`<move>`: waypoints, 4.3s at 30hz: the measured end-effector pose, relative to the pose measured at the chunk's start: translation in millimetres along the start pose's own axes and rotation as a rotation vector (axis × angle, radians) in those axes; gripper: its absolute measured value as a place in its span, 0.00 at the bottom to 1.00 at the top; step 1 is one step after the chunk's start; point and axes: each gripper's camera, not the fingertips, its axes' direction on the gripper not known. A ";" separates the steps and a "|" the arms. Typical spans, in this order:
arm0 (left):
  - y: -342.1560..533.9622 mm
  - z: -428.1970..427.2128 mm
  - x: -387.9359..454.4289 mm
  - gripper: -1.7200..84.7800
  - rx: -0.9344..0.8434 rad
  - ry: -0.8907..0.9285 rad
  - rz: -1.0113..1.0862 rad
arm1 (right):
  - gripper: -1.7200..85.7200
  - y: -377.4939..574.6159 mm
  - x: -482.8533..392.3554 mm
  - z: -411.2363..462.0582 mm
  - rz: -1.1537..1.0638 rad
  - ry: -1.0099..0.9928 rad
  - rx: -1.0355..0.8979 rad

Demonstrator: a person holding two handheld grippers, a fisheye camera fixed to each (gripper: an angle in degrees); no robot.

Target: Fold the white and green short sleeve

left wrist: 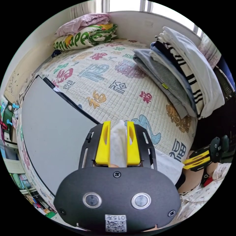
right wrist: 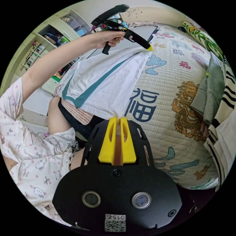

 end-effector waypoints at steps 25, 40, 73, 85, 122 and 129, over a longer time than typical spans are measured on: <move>199.6 -335.2 -150.1 0.02 0.625 0.320 -0.280 | 0.02 185.6 -116.5 -27.2 -0.313 -0.260 0.516; 279.9 -331.4 -142.8 0.11 0.525 0.166 -0.646 | 0.04 191.8 -166.9 253.3 -0.321 -0.258 0.132; 138.8 -503.7 31.3 0.02 0.297 -0.026 -0.461 | 0.02 217.0 -63.4 406.5 -0.318 0.133 -0.011; 152.5 -637.1 24.9 0.08 0.354 0.092 -0.585 | 0.08 208.4 -1.6 336.5 -0.380 -0.031 0.058; 196.4 -902.0 -94.9 0.11 0.584 0.723 -0.992 | 0.02 134.6 439.1 258.5 -0.108 -0.099 -0.025; 170.8 -936.9 -81.2 0.11 0.547 0.634 -0.989 | 0.02 227.7 522.2 251.8 -0.114 0.331 -0.003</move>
